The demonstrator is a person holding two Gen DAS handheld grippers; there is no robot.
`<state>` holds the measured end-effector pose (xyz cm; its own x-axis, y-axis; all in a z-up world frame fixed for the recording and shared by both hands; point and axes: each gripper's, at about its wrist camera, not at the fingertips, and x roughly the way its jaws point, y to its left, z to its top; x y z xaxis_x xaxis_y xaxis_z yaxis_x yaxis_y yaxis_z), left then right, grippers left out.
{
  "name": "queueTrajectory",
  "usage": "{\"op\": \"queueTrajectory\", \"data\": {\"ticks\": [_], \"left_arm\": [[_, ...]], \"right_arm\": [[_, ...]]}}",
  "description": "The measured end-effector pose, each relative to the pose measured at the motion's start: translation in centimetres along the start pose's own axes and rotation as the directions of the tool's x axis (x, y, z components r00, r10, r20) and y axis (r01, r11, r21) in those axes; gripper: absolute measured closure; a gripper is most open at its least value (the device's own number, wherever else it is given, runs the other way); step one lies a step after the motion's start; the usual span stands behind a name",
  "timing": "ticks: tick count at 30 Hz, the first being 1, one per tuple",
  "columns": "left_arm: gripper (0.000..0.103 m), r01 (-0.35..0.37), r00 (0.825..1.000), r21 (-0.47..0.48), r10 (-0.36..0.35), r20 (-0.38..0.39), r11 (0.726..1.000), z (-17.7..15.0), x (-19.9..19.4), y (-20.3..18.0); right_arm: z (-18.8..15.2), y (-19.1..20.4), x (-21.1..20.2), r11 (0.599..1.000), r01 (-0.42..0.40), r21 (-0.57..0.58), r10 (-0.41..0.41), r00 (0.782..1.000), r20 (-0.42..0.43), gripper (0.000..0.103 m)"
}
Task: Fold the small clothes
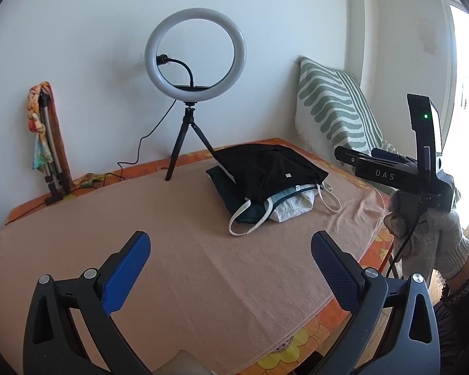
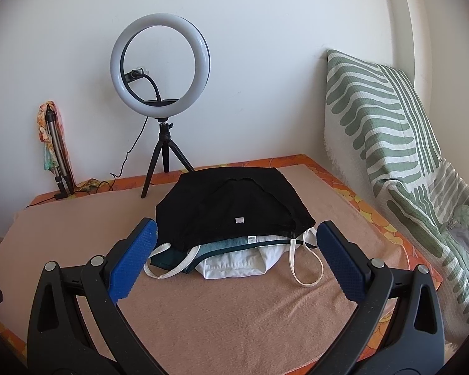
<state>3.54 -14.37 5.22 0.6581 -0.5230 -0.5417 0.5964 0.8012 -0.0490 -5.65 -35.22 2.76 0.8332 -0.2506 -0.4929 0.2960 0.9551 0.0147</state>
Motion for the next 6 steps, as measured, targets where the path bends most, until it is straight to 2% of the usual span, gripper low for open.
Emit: {"op": "queueTrajectory", "data": {"ticks": [6], "left_arm": [[0.001, -0.007, 1.0, 0.004, 0.007, 0.003, 1.0, 0.01, -0.09, -0.06]], "right_arm": [[0.02, 0.22, 0.0, 1.0, -0.005, -0.007, 0.005, 1.0, 0.0, 0.0]]}}
